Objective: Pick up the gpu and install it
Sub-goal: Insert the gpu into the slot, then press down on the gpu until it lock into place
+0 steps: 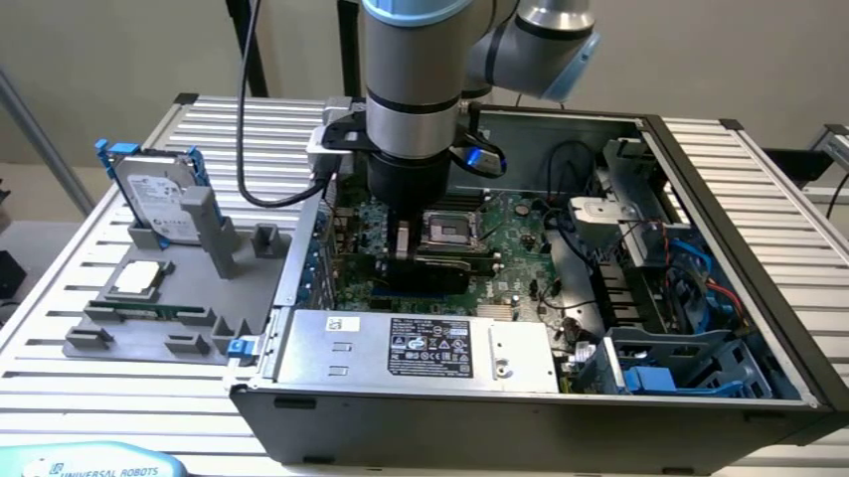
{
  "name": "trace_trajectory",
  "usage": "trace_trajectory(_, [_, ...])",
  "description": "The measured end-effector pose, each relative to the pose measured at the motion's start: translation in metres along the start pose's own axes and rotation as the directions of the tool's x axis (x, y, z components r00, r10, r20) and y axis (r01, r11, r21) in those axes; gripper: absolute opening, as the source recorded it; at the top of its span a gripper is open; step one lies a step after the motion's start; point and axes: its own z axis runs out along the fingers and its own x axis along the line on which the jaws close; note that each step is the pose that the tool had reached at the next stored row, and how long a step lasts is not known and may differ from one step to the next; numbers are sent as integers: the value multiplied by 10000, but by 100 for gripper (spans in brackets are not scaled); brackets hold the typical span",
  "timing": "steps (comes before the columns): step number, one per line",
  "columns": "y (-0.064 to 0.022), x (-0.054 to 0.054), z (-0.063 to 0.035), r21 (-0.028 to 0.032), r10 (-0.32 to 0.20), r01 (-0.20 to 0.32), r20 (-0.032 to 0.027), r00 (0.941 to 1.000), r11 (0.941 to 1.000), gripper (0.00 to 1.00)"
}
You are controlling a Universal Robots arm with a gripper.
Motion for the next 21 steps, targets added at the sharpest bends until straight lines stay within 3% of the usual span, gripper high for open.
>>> trace_trajectory(10, [7, -5, 19, 4, 13, -13, -27, 10000, 10000, 27])
trace_trajectory(21, [13, -5, 56, 7, 27, -26, -115, 9999, 10000, 27])
